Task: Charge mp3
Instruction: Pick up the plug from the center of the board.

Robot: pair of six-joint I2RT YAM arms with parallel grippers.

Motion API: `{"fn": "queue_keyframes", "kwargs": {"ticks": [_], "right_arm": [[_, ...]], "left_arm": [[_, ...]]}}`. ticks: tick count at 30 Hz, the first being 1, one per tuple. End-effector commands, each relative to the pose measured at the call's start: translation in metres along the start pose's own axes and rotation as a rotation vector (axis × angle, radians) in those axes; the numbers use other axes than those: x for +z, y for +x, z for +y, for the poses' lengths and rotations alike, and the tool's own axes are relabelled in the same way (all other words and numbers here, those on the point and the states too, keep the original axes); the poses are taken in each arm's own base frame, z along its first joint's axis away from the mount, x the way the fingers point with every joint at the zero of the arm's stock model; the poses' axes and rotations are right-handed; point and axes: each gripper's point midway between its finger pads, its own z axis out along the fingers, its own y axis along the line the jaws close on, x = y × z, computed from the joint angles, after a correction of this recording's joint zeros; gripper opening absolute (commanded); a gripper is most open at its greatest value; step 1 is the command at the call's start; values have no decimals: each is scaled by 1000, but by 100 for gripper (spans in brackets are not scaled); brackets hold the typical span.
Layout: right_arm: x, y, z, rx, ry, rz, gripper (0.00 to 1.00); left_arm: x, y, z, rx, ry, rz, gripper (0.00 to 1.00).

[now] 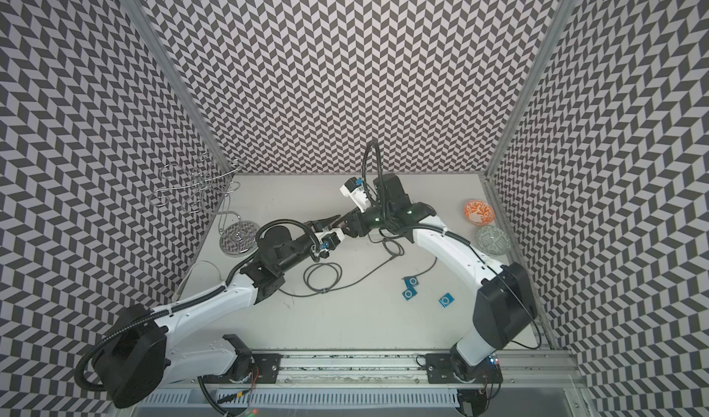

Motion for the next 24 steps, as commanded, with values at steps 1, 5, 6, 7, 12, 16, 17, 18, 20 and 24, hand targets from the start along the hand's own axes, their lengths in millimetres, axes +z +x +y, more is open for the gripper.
{"fn": "queue_keyframes", "kwargs": {"ticks": [1,5,6,7,12,16,17,18,20,24], "right_arm": [[3,-4,11,-30,-47,3,37],[5,-1,9,-30,-49,14,21],[6,-1,8,-32,-49,17,19],[7,0,7,-31,-46,22,17],[9,1,-2,-45,-7,30,13],[1,-3,-10,-108,58,14,6],[-2,-6,-13,-125,76,5,5],[-5,-8,-16,-139,100,-7,5],[-12,-13,-22,-165,128,-37,5],[-29,-28,-35,-208,183,-107,6]], "left_arm": [[-2,-23,18,33,-53,-59,7],[-2,-22,18,34,-57,-52,7],[-2,-21,19,34,-61,-50,8],[-2,-21,19,36,-60,-49,8],[0,-21,21,33,-61,-48,15],[-2,-18,25,18,-78,-31,33],[-3,-17,26,12,-77,-31,37],[-5,-17,27,6,-75,-33,43],[-10,-17,32,-17,-84,-39,50],[-24,-17,43,-67,-92,-57,60]]}}
